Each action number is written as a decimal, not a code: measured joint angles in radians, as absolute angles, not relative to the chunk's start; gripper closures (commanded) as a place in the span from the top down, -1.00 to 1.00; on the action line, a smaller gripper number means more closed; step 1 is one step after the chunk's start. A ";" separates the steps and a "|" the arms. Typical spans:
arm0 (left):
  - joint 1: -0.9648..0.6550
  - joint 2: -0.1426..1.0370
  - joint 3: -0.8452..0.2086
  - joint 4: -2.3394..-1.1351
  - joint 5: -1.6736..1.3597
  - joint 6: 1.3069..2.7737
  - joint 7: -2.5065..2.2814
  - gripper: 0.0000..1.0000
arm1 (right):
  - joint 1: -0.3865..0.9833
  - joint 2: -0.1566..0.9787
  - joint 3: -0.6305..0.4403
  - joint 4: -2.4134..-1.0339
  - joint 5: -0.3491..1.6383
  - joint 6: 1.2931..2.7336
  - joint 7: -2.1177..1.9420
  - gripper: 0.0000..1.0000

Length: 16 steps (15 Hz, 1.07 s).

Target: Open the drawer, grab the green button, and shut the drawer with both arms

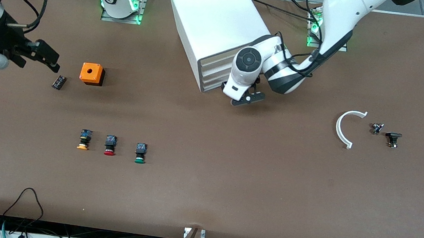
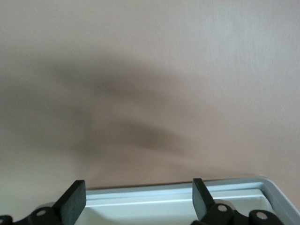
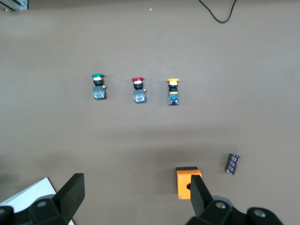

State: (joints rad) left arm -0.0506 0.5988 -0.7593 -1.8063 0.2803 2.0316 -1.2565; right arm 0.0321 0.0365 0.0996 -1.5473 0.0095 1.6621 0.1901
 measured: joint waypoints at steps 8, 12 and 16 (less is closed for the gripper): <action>0.098 0.545 -0.759 -1.552 0.281 1.621 -0.791 1.00 | 0.033 -0.094 0.070 -1.692 0.009 1.673 0.188 1.00; 0.238 0.466 -0.758 -1.533 0.281 1.591 -0.474 1.00 | 0.033 -0.136 0.070 -1.726 0.009 1.675 0.187 1.00; 0.377 0.410 -0.757 -1.512 0.281 1.590 -0.186 1.00 | 0.033 -0.131 0.076 -1.728 0.009 1.676 0.167 1.00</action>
State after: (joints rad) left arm 0.3766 0.4104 -0.7573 -1.5123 0.2809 1.5902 -0.1858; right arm 0.0333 -0.1311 0.0760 -1.7284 0.0091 1.6756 0.1670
